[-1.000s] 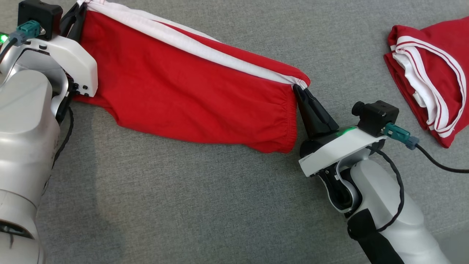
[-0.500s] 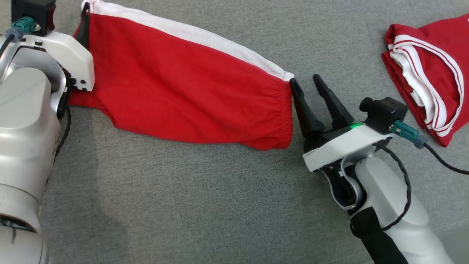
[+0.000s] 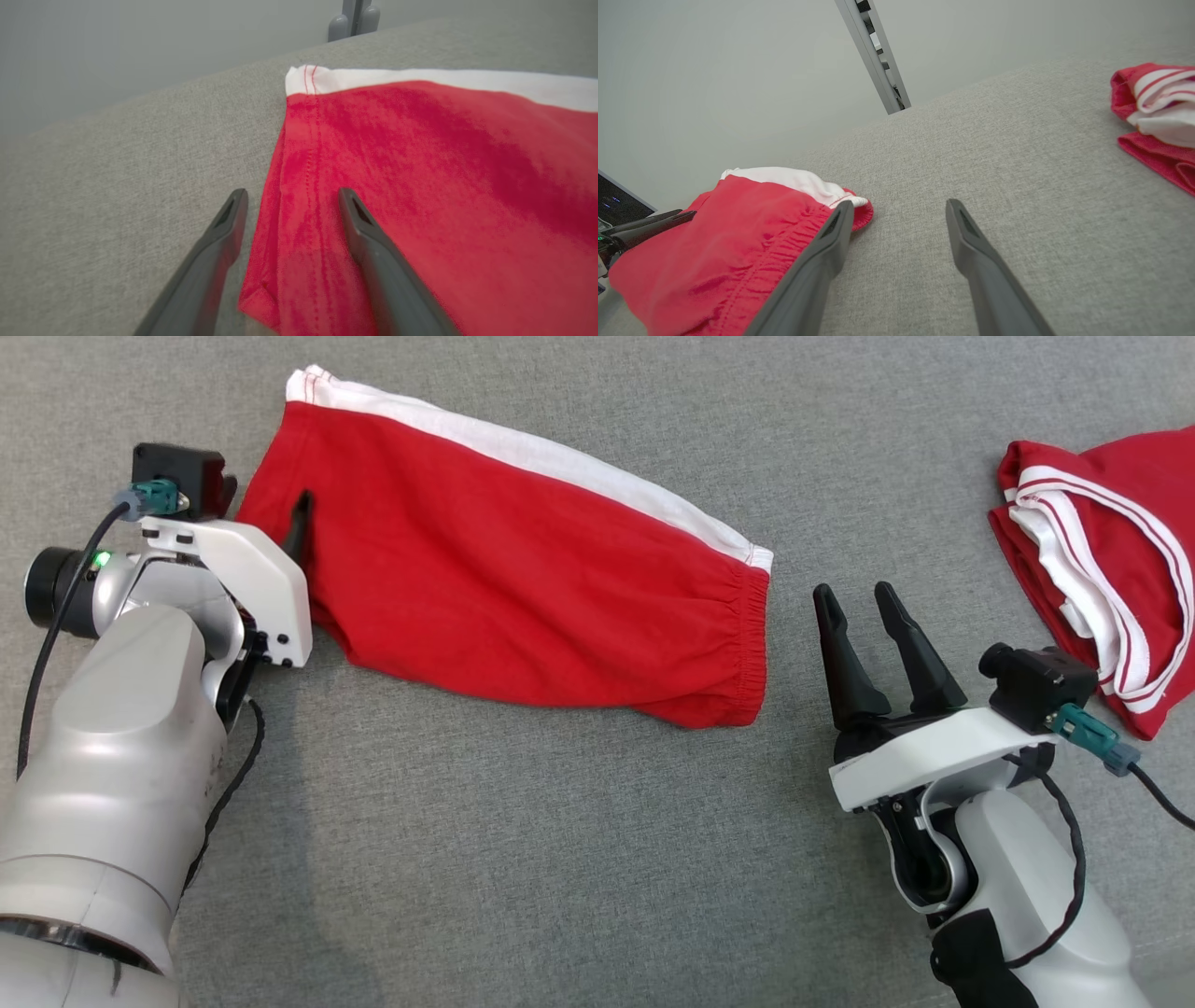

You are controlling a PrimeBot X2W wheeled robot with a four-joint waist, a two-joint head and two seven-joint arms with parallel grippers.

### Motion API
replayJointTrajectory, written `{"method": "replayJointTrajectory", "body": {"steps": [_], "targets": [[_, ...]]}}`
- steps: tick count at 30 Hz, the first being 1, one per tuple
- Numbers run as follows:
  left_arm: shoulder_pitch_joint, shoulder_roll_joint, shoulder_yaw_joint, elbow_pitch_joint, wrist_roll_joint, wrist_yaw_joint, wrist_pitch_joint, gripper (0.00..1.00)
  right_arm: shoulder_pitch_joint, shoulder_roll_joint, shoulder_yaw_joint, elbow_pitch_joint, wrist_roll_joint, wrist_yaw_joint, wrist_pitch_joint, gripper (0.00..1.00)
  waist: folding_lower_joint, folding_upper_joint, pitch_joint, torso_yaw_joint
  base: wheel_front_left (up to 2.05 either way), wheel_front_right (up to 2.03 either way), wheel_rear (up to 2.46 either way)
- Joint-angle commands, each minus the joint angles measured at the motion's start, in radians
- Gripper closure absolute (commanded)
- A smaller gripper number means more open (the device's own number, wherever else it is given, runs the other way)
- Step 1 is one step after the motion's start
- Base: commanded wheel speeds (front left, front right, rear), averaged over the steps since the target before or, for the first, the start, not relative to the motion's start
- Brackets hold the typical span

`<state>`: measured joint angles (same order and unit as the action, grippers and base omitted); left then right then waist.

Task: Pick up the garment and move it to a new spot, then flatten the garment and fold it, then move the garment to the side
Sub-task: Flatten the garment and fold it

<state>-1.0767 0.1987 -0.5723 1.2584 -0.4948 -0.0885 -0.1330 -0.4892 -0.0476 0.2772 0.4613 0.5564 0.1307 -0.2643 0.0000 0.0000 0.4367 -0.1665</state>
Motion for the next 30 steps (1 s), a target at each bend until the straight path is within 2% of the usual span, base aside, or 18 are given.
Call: {"method": "replayJointTrajectory", "body": {"steps": [1, 5, 6, 7, 8, 10, 17, 20, 30], "targets": [[0.005, 0.003, -0.007, 0.006, -0.002, -0.007, 0.027, 0.00, 0.009, -0.007, -0.005, -0.004, -0.004, 0.000, 0.000, 0.00, 0.0000, 0.0000, -0.005, 0.000, 0.00, 0.00, 0.00], [0.030, 0.009, -0.007, 0.023, -0.016, -0.002, 0.112, 0.00, 0.015, -0.007, -0.009, -0.003, -0.011, 0.000, 0.000, 0.00, 0.0000, 0.0000, -0.012, -0.009, 0.00, 0.00, 0.00], [0.039, 0.012, -0.006, 0.025, -0.019, 0.001, 0.124, 0.16, 0.014, -0.007, -0.005, -0.003, -0.011, 0.000, 0.000, 0.00, 0.0000, 0.0000, -0.015, -0.013, 0.00, 0.00, 0.00], [0.048, 0.014, -0.006, 0.028, -0.022, 0.001, 0.133, 0.90, 0.014, -0.007, -0.004, -0.005, -0.007, 0.000, 0.000, 0.00, 0.0000, 0.0000, -0.019, -0.016, 0.00, 0.00, 0.00], [0.059, 0.013, -0.009, 0.030, -0.024, -0.002, 0.145, 1.00, 0.015, -0.007, -0.002, -0.004, -0.005, 0.000, 0.000, 0.00, 0.0000, 0.0000, -0.024, -0.020, 0.00, 0.00, 0.00], [0.078, 0.009, -0.005, 0.032, -0.034, -0.007, 0.150, 1.00, 0.022, -0.007, -0.005, -0.002, -0.002, 0.000, 0.000, 0.00, 0.0000, 0.0000, -0.039, -0.022, 0.00, 0.00, 0.00], [0.157, -0.006, 0.015, 0.032, -0.066, 0.007, 0.069, 1.00, 0.064, -0.007, -0.022, 0.034, -0.028, 0.000, 0.000, 0.00, 0.0000, 0.0000, -0.135, -0.008, 0.00, 0.00, 0.00], [0.249, -0.021, 0.029, 0.031, -0.088, 0.017, 0.006, 1.00, 0.111, -0.006, -0.037, 0.061, -0.057, 0.000, 0.000, 0.00, 0.0000, 0.0000, -0.217, 0.012, 0.00, 0.00, 0.00], [0.445, -0.068, 0.066, 0.021, -0.137, 0.050, -0.111, 1.00, 0.206, -0.007, -0.039, 0.092, -0.092, 0.000, 0.000, 0.00, 0.0000, 0.0000, -0.333, 0.048, 0.00, 0.00, 0.00]]}}
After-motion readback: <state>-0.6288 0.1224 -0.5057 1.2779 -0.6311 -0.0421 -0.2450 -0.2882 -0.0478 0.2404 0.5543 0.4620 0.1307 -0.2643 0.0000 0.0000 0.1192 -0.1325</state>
